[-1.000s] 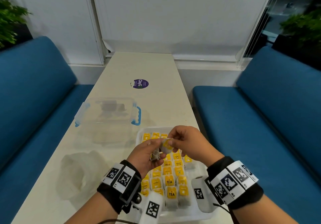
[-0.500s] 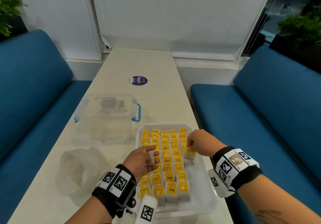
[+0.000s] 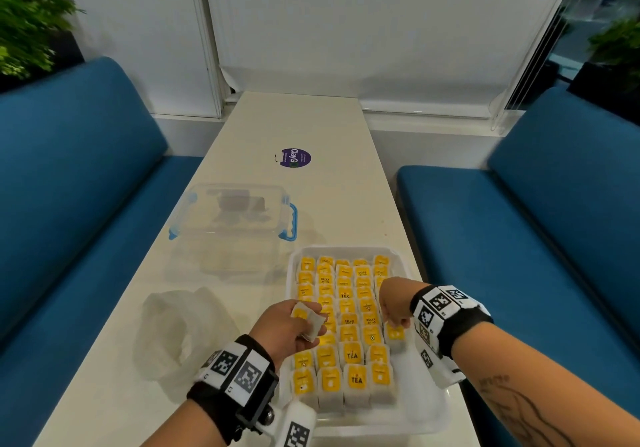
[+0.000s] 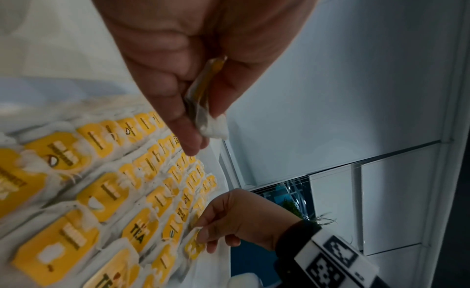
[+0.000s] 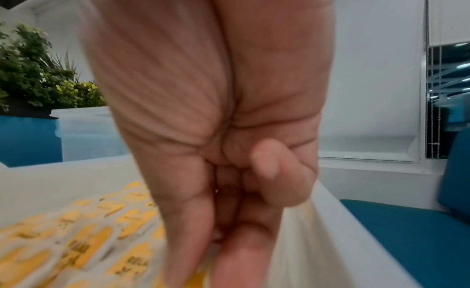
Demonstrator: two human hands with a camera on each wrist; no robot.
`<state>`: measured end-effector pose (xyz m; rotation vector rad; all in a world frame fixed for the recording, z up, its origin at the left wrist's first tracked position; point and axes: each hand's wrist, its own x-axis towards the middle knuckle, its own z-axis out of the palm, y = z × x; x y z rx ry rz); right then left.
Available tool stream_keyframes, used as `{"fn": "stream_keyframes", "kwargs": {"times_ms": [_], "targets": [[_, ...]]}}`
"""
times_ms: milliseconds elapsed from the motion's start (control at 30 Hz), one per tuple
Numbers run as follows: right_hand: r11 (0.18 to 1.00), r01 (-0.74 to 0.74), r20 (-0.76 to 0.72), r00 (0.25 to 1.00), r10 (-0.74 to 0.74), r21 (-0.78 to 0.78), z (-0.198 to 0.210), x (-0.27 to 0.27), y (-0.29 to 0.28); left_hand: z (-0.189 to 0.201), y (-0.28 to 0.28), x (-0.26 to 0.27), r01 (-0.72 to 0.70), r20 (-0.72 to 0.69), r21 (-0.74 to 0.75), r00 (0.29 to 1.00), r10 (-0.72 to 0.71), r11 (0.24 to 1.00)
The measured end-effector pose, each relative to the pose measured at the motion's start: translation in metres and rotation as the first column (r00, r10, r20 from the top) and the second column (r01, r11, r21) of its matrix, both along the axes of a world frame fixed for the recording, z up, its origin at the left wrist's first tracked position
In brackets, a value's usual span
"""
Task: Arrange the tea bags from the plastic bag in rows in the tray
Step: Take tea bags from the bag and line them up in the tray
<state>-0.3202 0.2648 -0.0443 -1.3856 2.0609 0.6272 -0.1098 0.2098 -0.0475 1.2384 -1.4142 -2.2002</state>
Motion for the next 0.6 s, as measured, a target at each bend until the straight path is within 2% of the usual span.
{"fn": "stream_keyframes", "kwargs": {"times_ms": [200,267,333,400,433,500,567,600], "targets": [[1.000,-0.010,-0.080,0.997,0.007,-0.029,-0.003,0.000,-0.005,0.000,0.004,0.004,0.015,-0.008,-0.028,1.000,-0.015,1.000],[0.994,0.060,-0.072,0.995,-0.067,-0.087,-0.003,-0.001,-0.006,0.000,0.004,0.004,0.018,-0.007,-0.033,1.000,-0.018,0.999],[0.968,0.128,-0.027,0.990,-0.137,-0.216,0.001,-0.004,-0.008,0.001,0.003,0.003,0.027,0.008,-0.047,1.000,-0.027,0.999],[0.901,0.211,0.113,0.977,-0.182,-0.378,0.009,-0.003,-0.009,0.001,0.003,0.001,0.026,0.021,-0.065,0.999,-0.025,0.998],[0.854,0.277,0.239,0.953,-0.186,-0.441,0.016,0.001,-0.008,0.001,0.002,0.000,0.028,0.026,-0.076,0.999,-0.026,0.997],[0.781,0.385,0.508,0.855,-0.102,-0.491,0.038,0.020,-0.002,0.001,0.003,-0.004,0.066,0.050,-0.120,0.997,-0.061,0.991],[0.783,0.409,0.650,0.760,-0.009,-0.468,0.057,0.043,0.005,0.003,0.004,-0.008,0.127,0.075,-0.176,0.990,-0.115,0.976],[0.798,0.386,0.662,0.749,0.023,-0.464,0.062,0.051,0.008,0.005,0.005,-0.010,0.149,0.083,-0.200,0.987,-0.135,0.968]]}}
